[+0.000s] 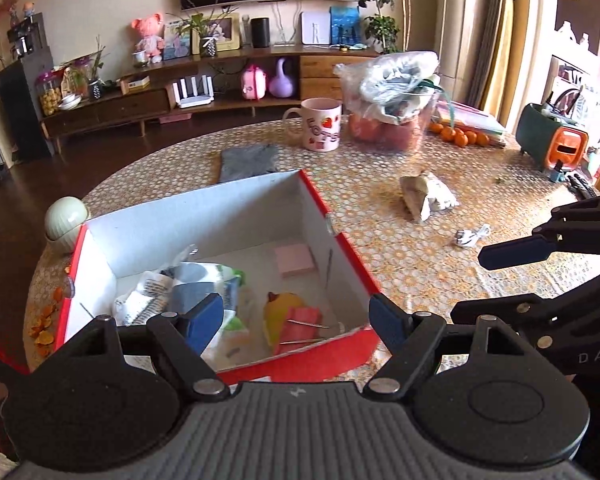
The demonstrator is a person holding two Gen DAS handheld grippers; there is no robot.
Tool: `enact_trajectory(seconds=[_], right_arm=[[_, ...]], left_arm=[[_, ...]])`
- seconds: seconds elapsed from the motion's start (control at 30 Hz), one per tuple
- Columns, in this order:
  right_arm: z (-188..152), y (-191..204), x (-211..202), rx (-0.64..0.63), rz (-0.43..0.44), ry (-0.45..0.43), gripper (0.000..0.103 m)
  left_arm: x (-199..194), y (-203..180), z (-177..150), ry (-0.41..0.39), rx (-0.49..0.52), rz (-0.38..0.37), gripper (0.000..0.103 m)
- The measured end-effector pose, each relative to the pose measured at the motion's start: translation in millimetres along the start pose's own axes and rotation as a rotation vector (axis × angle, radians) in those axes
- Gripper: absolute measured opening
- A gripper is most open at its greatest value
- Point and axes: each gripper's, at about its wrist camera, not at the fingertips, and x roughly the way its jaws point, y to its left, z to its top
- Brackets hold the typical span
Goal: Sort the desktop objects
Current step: 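Withdraw both tools from the box toward the foil bag and cable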
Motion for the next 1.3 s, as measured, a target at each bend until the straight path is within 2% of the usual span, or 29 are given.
enact_trajectory(seconds=[0.47, 0.6, 0.73, 1.0, 1.03, 1.1, 1.13, 1.3], right_arm=[[-43.8, -62.4, -26.3, 0.084, -0.086, 0.011, 0.054], [-58.0, -88.8, -31.6, 0.121, -0.126, 0.021, 0.054], [-69.8, -112.8, -36.3, 0.141, -0.175, 0.009, 0.068], [-85.5, -155.5, -23.9, 0.198, -0.220, 0.035, 0.068], [-87.0, -160.3, -20.4, 0.206, -0.222, 0.040, 0.069], [-89.2, -167.5, -14.1, 0.220, -0.226, 0.046, 0.074], [-90.5, -170.8, -10.9, 0.225, -0.227, 0.045, 0.077], [-93.4, -181.8, 5.0, 0.224, -0.238, 0.042, 0.084]], left_arm=[[22.8, -66.2, 6.7, 0.028, 0.077, -0.080, 0.079], [37.2, -87.8, 11.7, 0.032, 0.094, -0.110, 0.086], [55.5, -107.8, 20.0, 0.044, 0.114, -0.126, 0.086], [95.8, -136.6, 43.0, 0.058, 0.144, -0.156, 0.086], [100.7, -137.8, 46.2, 0.062, 0.140, -0.162, 0.088], [111.4, -139.8, 53.7, 0.067, 0.129, -0.174, 0.100], [116.3, -141.0, 57.3, 0.065, 0.124, -0.173, 0.102], [145.7, -145.0, 77.6, 0.072, 0.124, -0.161, 0.102]])
